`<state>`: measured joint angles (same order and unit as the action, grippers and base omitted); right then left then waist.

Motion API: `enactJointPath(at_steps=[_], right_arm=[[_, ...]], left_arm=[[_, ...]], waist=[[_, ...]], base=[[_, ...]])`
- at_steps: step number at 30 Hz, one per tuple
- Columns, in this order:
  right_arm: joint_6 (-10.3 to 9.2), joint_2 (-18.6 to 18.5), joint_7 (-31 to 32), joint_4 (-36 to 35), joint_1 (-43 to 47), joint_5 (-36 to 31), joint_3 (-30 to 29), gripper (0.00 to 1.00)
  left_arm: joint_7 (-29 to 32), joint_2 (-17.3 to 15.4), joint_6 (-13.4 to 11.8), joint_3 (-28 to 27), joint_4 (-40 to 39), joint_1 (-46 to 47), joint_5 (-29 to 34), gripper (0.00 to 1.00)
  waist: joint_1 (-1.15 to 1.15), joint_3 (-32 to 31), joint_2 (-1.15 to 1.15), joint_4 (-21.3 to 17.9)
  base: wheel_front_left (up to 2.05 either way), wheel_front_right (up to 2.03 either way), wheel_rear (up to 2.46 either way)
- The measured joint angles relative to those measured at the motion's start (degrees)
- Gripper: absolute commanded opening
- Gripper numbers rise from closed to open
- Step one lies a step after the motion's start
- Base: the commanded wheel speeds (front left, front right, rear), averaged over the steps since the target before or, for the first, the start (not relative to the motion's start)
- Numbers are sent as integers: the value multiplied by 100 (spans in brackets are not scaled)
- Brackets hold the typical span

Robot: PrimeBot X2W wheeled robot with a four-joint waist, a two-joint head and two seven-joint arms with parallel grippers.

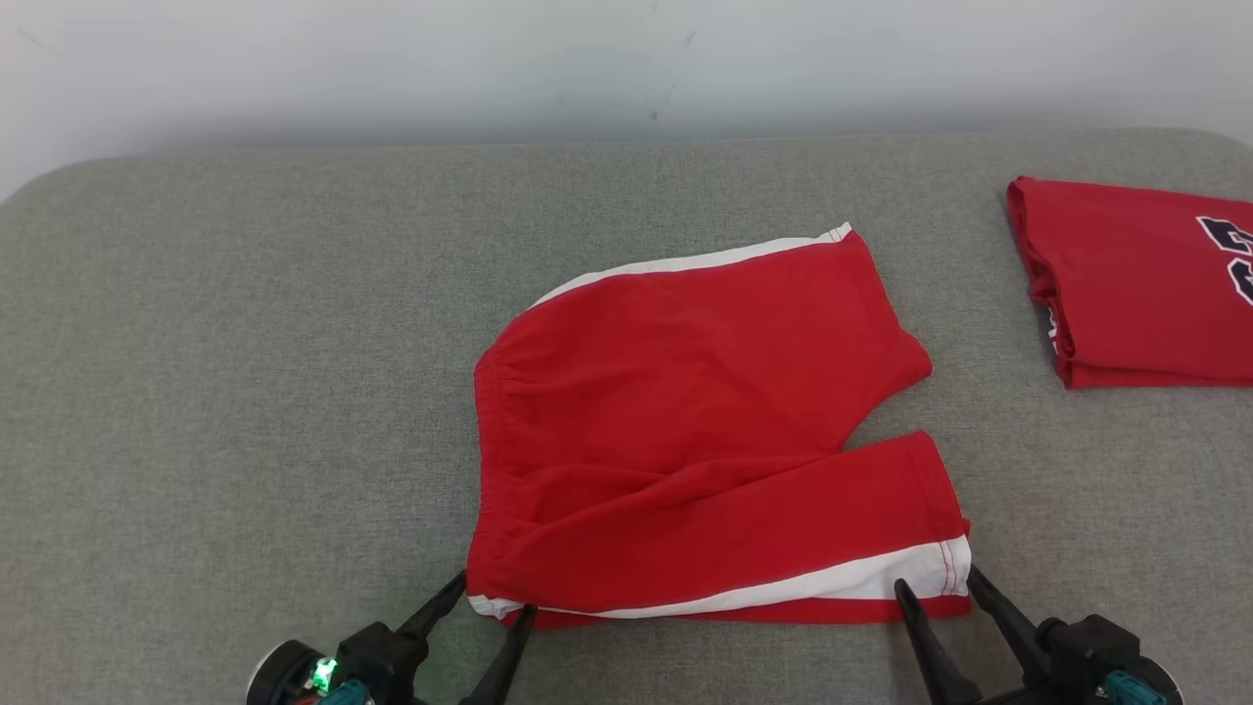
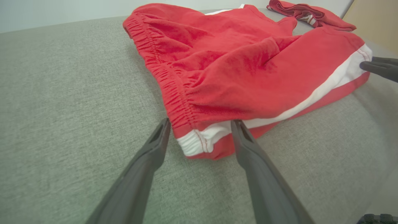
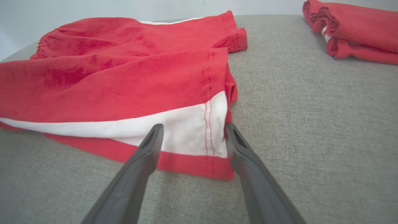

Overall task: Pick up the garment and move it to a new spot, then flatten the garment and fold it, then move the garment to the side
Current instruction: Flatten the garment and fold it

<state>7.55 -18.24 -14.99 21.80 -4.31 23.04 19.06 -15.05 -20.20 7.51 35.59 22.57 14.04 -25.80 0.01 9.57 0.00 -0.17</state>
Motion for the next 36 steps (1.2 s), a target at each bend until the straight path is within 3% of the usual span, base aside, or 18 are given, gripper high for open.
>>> enactJointPath(at_steps=[7,8,9,10,11,12,13,18,24,30,36], right_arm=[[0,-21,0,73,-112,30,277,100],[0,-22,0,126,-181,66,310,100],[0,-23,0,175,-258,101,339,99],[0,-26,-1,241,-344,133,365,81],[0,-32,0,327,-439,148,410,65],[0,-47,0,435,-532,158,475,27],[0,-52,0,513,-609,176,532,0],[0,-58,0,667,-845,288,677,0],[0,-231,0,99,-709,413,612,0],[0,-296,0,-566,-864,575,422,0],[0,-366,45,-743,-1754,913,364,0]], left_arm=[[0,19,0,323,143,201,-138,100],[0,25,0,380,175,249,-168,95],[0,30,0,413,212,287,-201,81],[0,35,-1,448,250,315,-255,44],[1,31,0,476,294,347,-289,24],[0,27,0,508,324,379,-311,7],[0,32,0,517,335,405,-368,0],[1,44,0,569,320,451,-565,0],[0,9,0,260,-201,298,-637,0],[1,-268,0,101,-678,449,-591,0],[2,-743,0,383,-837,1647,-842,0]], waist=[[0,14,0,-48],[0,14,0,-53],[0,15,0,-59],[-1,19,0,-68],[-1,21,0,-81],[-1,27,0,-90],[-1,34,0,-94],[-1,12,1,-62],[-1,-118,0,-8],[-1,-240,0,-30],[-1,-119,0,-76]], base=[[0,0,0],[0,0,0],[0,0,0],[0,0,0],[0,0,0],[0,0,0],[0,0,0],[0,0,0],[0,0,0],[0,0,0],[0,0,0]])
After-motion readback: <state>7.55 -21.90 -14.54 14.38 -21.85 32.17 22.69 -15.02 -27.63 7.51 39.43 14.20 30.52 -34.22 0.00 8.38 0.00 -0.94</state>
